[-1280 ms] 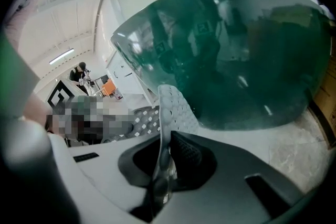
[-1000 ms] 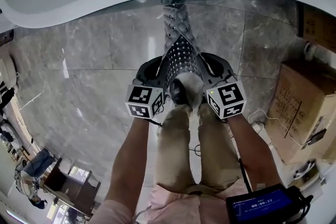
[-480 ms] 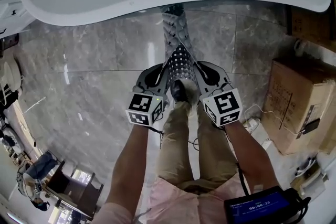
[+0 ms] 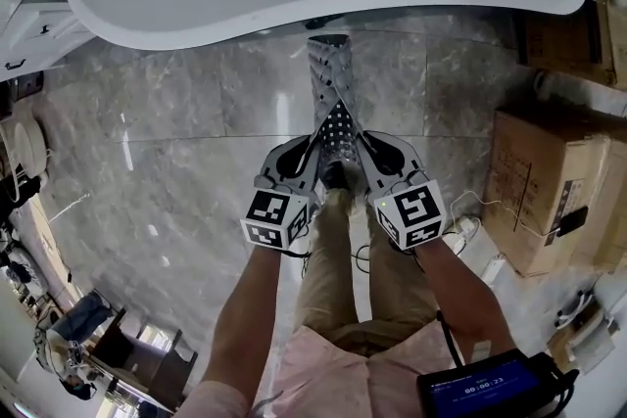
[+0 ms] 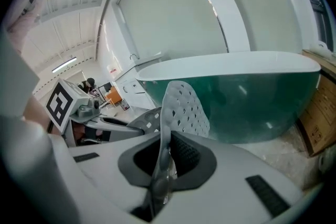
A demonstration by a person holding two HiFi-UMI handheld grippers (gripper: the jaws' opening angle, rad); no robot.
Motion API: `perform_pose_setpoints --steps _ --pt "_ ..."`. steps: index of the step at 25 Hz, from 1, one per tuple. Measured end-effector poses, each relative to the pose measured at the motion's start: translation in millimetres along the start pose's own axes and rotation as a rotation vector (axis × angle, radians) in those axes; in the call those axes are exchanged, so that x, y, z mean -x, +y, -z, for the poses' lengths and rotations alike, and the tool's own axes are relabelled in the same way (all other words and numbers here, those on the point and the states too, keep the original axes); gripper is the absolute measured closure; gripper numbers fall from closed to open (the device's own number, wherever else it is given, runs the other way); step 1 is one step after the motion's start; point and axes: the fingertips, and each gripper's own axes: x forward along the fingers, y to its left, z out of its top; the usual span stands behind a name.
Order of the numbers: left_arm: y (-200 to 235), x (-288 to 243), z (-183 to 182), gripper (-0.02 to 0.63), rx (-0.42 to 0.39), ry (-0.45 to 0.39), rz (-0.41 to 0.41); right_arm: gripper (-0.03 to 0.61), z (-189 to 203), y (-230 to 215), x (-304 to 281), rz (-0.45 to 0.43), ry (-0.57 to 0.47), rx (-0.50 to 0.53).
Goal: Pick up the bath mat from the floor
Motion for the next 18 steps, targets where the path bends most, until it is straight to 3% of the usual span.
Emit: perform_pose_setpoints --steps 18 --pt "-90 152 -85 0.577 -0.038 -0.102 0.064 0.552 -106 117 132 -0.07 -0.086 0.039"
